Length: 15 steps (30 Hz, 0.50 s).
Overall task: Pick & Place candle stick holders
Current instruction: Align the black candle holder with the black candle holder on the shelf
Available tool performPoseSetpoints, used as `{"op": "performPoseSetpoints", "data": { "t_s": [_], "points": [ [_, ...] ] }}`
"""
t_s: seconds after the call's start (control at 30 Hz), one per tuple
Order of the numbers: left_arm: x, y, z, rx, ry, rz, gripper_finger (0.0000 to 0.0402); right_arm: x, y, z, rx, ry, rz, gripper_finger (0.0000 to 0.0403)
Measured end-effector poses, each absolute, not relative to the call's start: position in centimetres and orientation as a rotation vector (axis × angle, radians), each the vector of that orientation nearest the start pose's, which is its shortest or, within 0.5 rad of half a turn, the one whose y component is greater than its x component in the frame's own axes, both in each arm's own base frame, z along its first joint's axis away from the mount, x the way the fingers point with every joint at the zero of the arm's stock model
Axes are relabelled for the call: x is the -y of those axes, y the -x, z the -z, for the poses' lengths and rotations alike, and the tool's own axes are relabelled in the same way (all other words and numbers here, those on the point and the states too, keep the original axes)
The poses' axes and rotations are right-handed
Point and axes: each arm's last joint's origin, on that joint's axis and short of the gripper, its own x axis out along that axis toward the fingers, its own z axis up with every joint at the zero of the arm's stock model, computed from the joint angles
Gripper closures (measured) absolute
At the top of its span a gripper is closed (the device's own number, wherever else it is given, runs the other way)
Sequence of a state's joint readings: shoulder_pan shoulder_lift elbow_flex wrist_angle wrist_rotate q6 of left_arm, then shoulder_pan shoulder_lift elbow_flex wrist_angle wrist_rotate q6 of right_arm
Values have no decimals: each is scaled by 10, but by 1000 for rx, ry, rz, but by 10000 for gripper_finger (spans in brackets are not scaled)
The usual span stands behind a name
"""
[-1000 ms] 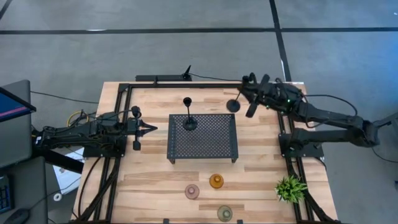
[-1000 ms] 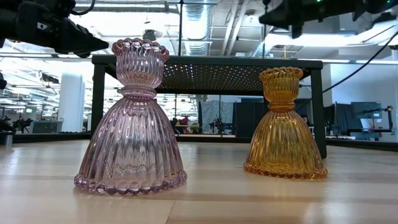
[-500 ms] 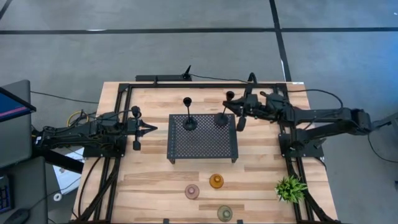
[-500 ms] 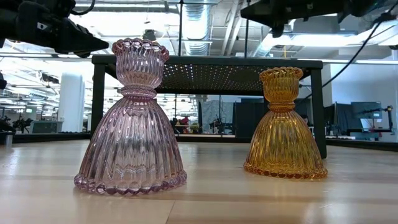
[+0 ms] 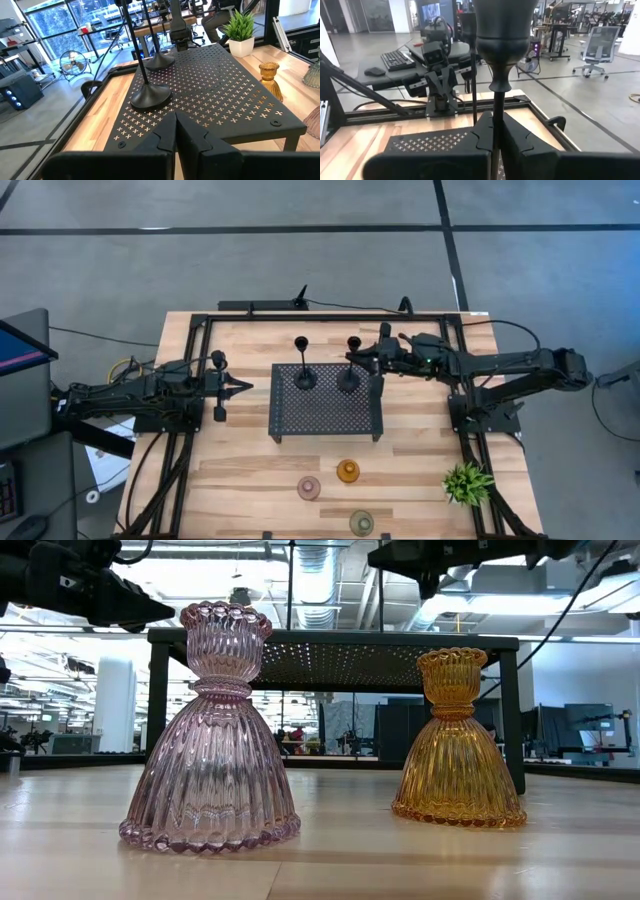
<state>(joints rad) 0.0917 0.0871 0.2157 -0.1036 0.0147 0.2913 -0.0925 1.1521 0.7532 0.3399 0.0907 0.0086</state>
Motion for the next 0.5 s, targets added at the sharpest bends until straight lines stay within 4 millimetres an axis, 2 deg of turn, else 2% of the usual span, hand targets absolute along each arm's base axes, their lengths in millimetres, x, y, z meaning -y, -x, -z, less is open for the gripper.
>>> {"op": "performPoseSetpoints", "data": {
  "t_s": [0.5],
  "points": [
    [-8, -89, -220, 14, -292, -81, 396, 28, -259, -294, -88, 0, 200, 403]
  ]
}}
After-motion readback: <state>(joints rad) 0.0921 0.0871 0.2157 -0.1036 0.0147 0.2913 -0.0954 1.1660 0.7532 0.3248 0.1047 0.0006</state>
